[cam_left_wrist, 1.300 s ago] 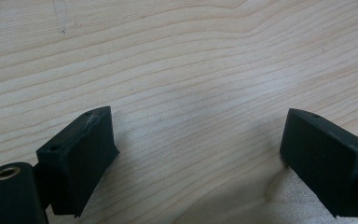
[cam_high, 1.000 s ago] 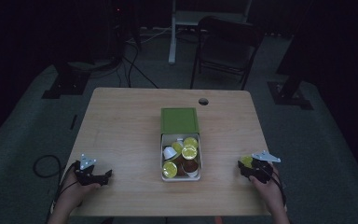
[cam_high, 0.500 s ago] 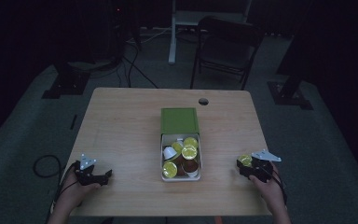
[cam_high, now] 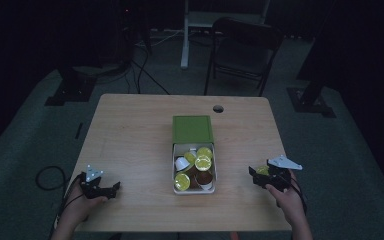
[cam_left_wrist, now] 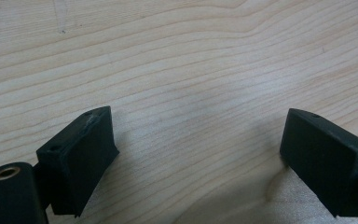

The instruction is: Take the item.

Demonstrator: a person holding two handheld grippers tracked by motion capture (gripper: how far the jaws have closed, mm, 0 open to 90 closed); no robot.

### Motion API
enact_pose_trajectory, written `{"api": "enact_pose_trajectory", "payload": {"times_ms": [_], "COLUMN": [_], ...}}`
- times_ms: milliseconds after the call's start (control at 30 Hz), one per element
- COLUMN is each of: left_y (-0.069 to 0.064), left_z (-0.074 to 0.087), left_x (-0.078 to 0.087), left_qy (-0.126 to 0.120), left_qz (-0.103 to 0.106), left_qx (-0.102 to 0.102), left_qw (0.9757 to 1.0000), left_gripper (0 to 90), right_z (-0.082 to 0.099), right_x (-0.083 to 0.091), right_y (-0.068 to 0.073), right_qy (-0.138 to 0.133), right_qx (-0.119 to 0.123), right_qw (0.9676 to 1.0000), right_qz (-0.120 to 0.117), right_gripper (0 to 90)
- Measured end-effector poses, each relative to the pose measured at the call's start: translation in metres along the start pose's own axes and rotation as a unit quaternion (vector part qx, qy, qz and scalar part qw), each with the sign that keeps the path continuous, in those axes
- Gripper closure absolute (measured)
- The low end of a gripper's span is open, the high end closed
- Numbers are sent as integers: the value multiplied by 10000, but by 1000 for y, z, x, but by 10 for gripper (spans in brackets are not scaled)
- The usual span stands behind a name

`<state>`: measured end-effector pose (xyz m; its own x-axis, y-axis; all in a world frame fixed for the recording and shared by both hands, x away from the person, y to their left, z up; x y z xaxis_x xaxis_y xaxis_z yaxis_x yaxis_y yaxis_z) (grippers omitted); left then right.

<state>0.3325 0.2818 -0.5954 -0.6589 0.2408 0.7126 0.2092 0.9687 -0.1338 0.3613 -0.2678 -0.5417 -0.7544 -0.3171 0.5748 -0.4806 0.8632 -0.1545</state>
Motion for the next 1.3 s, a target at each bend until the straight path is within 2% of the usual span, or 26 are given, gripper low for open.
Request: {"api": "enact_pose_trajectory", "payload": {"times_ms": [167,367,700,1100,1200,1300], "left_y": [0,0,0,0,0,0], "left_z": [0,0,0,0,0,0], "left_x": [0,0,0,0,0,0], "left_qy": [1,0,0,2,0,1], "left_qz": [0,0,0,0,1,0], "left_qx": [-1,-1,-1,0,0,-4], "left_qw": [10000,10000,10000,10000,10000,10000], "left_gripper": [103,103,103,103,103,103], "right_z": [-7,-13,-14,-9,-8,-7], "right_x": [1,0,-6,-10,-11,-12], "right_y": [11,28,54,72,76,79], "right_qy": [-103,-193,-267,-257,-243,-235], "right_qx": [113,408,641,833,941,1008], "right_qw": [9996,9974,9913,9825,9801,9790], "right_qz": [-220,-566,-1116,-1644,-1731,-1756], "right_gripper": [179,161,140,134,134,134]}}
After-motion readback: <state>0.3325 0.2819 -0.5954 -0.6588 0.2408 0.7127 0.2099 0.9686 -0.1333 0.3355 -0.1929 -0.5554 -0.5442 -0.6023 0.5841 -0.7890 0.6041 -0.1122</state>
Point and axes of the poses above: each handheld gripper's, and its own axes: x roughly backward along the jaws, z roughly out of its underside, y roughly to its left, the point moved 7 cm from there along -x, roughly forward along the jaws, and after that the axes turned 12 degrees about x, right-handed, at the moved point
